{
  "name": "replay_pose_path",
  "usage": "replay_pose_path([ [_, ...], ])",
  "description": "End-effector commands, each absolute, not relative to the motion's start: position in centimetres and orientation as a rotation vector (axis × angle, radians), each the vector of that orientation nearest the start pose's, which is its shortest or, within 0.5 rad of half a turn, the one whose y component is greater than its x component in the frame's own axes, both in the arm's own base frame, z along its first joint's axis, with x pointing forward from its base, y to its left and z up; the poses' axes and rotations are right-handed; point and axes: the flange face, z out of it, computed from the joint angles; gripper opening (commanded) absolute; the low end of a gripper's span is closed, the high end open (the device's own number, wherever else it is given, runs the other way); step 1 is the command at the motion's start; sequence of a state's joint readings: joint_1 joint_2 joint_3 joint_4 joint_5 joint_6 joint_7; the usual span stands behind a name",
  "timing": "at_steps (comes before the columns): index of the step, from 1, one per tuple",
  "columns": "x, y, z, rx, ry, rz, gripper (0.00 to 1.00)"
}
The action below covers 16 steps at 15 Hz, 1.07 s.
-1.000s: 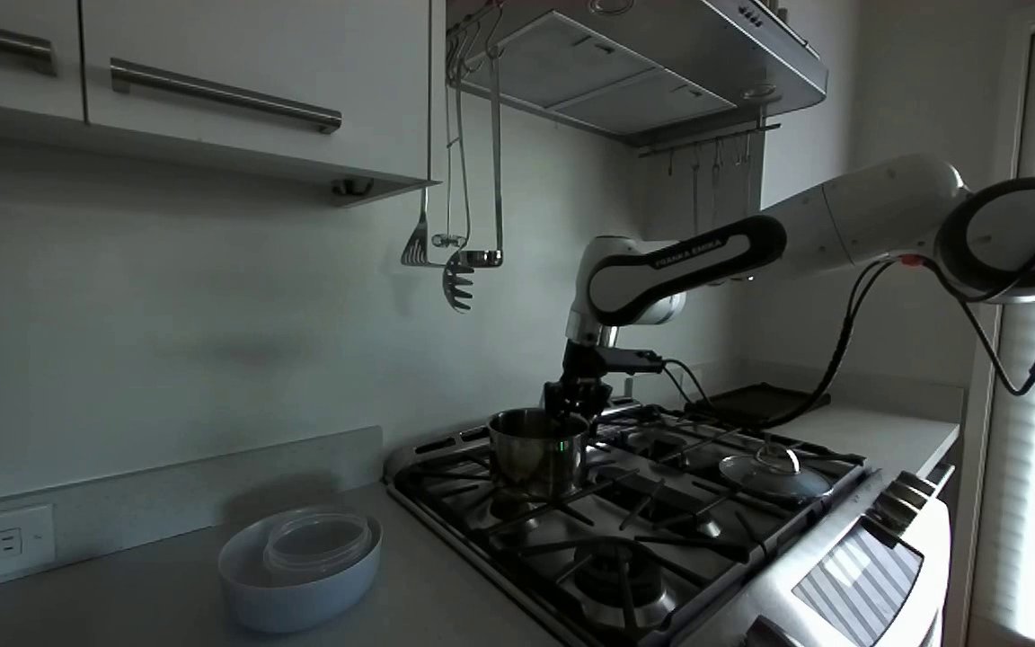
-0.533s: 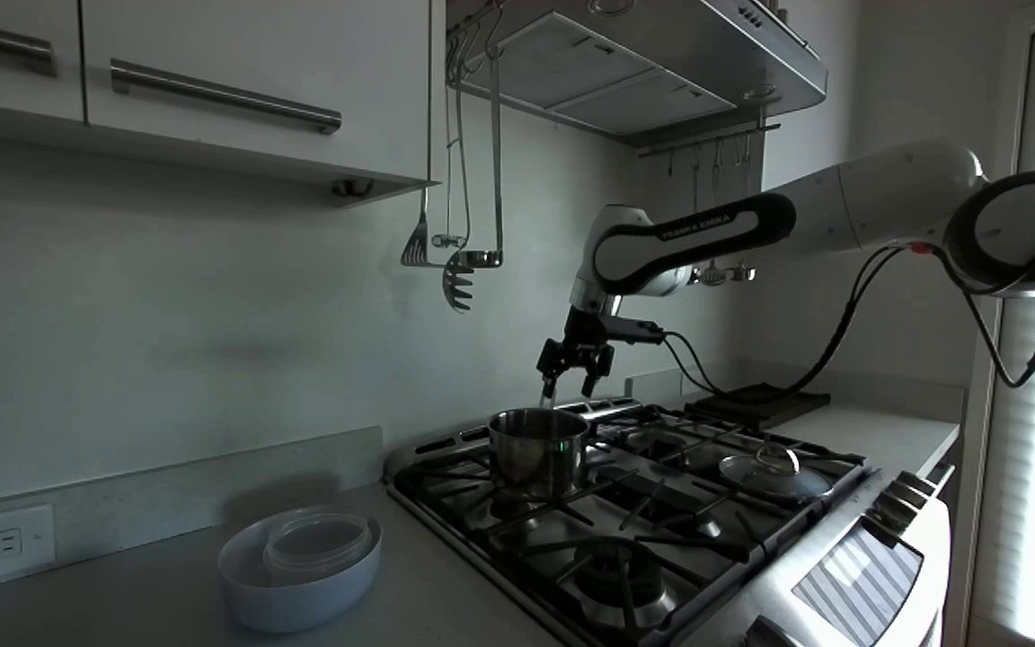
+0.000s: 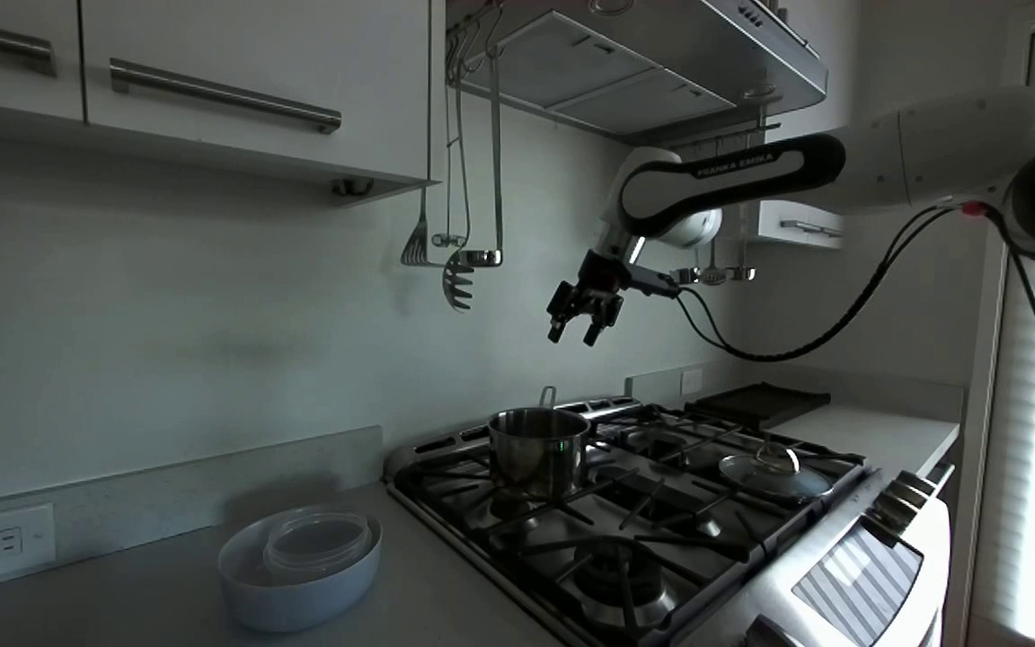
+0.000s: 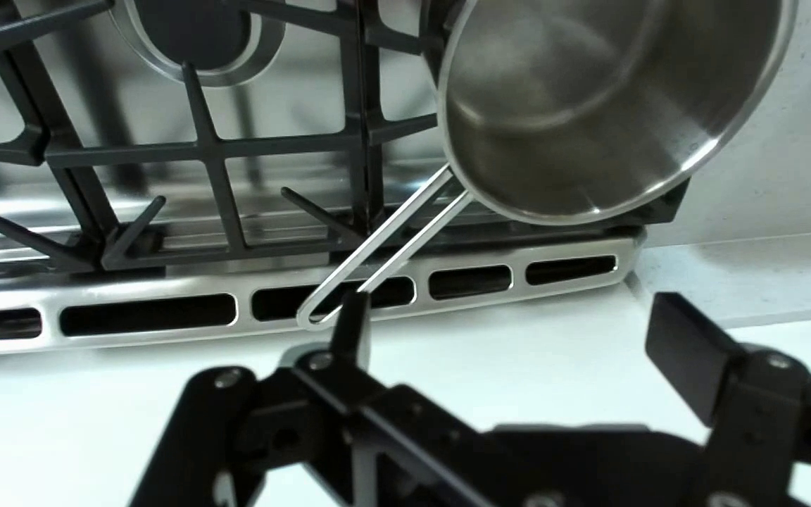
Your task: Remove the lid from the silver pot
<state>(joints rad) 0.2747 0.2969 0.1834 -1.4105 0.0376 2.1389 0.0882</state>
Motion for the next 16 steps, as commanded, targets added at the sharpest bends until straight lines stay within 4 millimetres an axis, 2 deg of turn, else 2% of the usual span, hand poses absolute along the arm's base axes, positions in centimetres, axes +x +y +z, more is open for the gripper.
replay_pose_path([
  [1,59.0,27.9,59.6,-2.783,-0.585,-0.562,1.00],
  [11,51.9,25.6,61.2,-2.745,-0.695,-0.470,1.00],
  [16,49.5,24.2,62.2,-2.762,-0.731,-0.490,1.00],
])
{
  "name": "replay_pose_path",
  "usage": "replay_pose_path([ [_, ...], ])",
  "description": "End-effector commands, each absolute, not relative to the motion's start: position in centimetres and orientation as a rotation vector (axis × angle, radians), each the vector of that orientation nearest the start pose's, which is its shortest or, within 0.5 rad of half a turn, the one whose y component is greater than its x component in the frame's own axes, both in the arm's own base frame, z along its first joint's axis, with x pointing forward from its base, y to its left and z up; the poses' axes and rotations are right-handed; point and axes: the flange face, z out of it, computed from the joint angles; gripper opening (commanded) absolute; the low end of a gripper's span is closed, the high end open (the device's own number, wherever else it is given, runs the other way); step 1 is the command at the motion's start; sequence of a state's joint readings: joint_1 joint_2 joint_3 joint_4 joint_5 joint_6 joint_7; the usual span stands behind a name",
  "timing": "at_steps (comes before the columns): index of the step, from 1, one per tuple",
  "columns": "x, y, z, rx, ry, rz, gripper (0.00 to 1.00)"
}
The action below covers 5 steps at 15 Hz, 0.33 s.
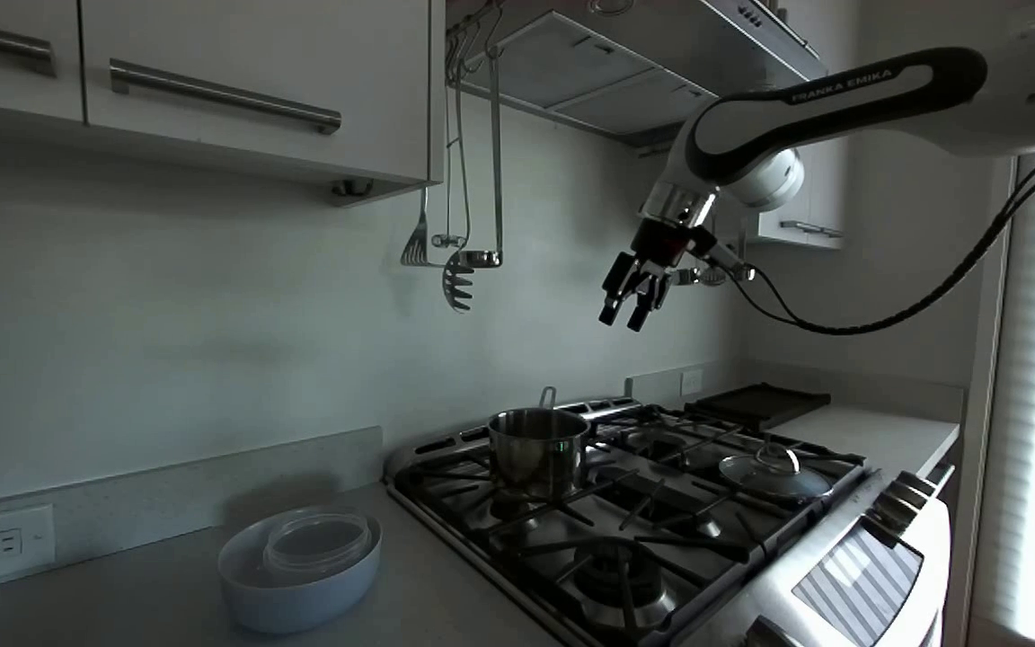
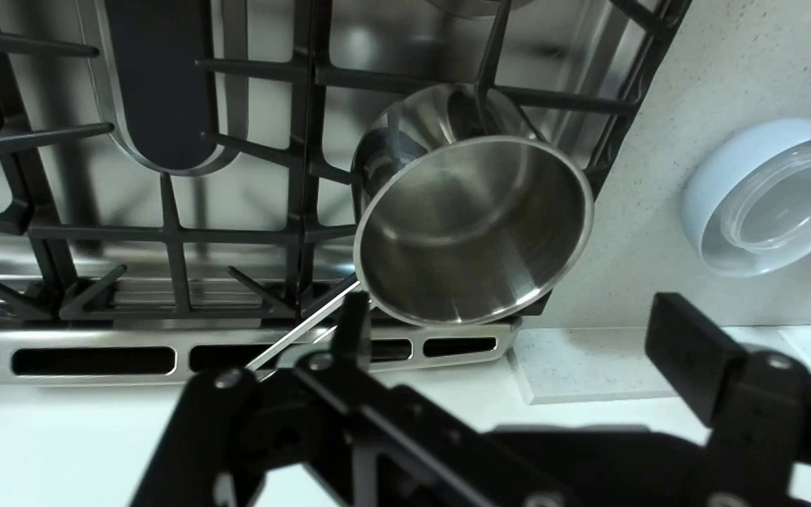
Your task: Remove the lid from the silver pot
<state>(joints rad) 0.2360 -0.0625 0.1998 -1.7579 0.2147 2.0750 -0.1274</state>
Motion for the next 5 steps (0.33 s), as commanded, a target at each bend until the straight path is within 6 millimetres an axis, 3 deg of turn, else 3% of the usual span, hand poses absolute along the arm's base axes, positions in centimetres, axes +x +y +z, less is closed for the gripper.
replay_pose_path([
  [1,51.2,25.4,62.4,-2.766,-0.710,-0.501,1.00],
  [5,50.1,24.8,62.7,-2.771,-0.720,-0.511,1.00],
])
